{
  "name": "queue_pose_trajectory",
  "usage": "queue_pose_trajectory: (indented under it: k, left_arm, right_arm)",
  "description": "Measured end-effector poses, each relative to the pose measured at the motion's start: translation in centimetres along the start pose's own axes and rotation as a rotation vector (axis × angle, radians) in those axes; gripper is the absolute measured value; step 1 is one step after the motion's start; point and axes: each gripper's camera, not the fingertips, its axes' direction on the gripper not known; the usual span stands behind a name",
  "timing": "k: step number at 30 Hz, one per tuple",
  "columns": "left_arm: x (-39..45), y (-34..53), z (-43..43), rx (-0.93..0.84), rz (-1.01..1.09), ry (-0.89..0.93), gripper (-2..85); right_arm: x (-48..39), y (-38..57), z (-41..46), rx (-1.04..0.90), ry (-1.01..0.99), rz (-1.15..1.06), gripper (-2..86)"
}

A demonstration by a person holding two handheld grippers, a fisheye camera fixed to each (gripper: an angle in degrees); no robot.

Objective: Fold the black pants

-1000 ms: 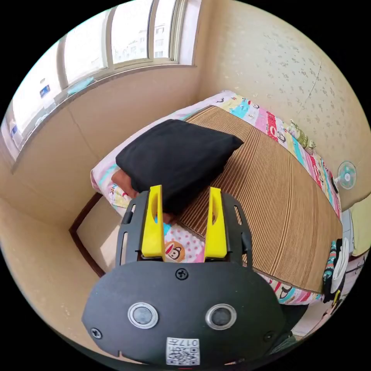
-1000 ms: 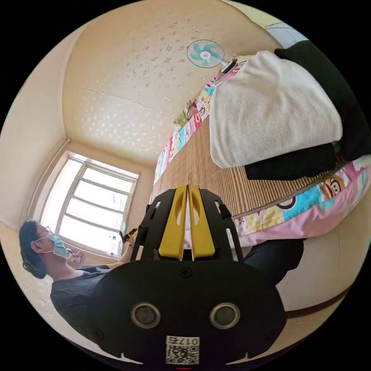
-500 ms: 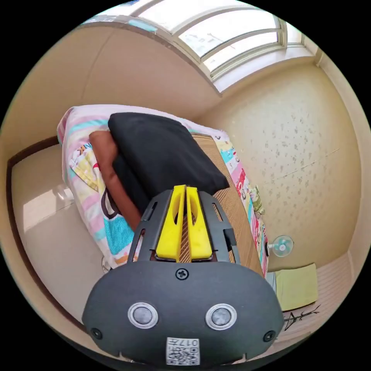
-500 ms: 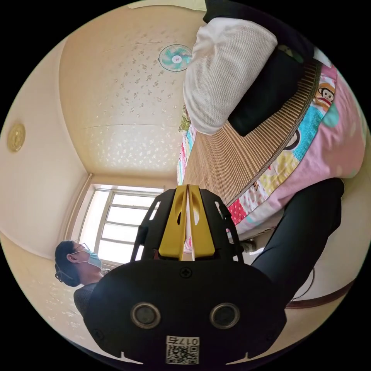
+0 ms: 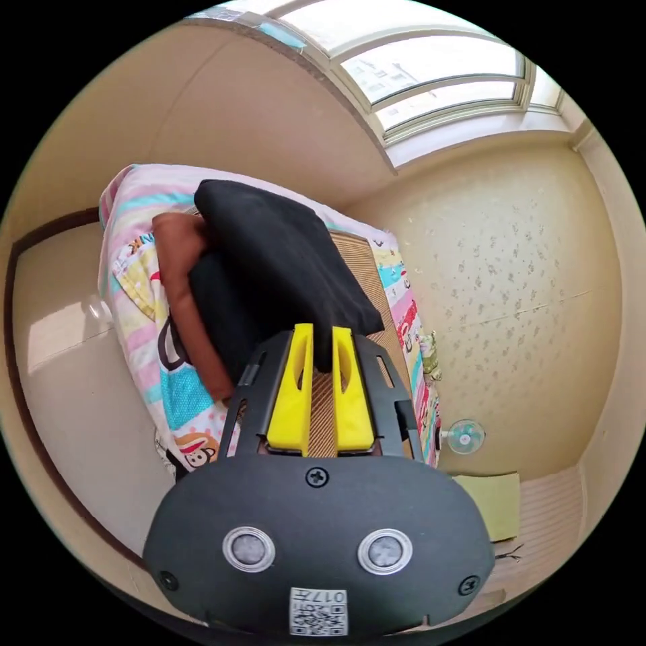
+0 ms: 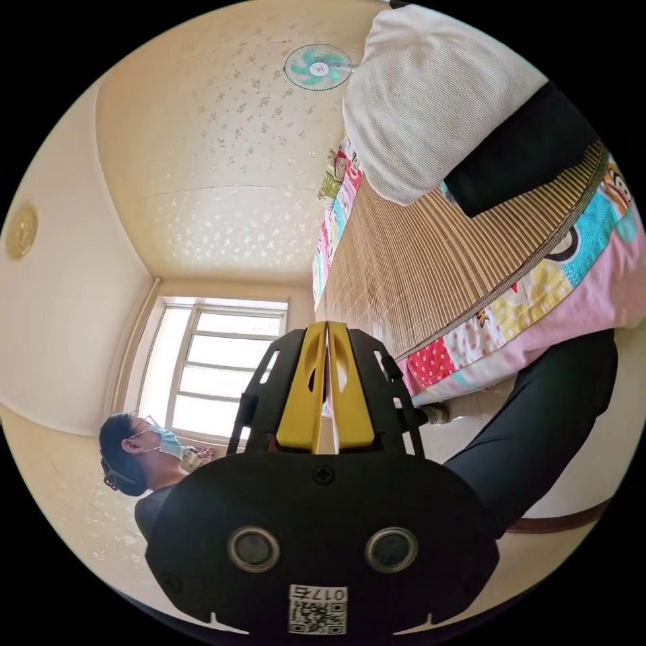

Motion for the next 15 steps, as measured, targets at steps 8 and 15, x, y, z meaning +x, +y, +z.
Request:
queue_pose_trajectory:
  k: [8,15]
  left_arm:
    - [17.9,19.9,11.8,-0.577,0.769,0.125,3.3]
    - [18.3,40.2,10.6,-0.691,0.923,0.367,-0.1]
  right_arm:
    - [3.9,0.4,6.4,-0.083,-0.044,0.046,0.3]
    - [5.3,2.2,14.8,-0.351,-0.039,0.027,0.3]
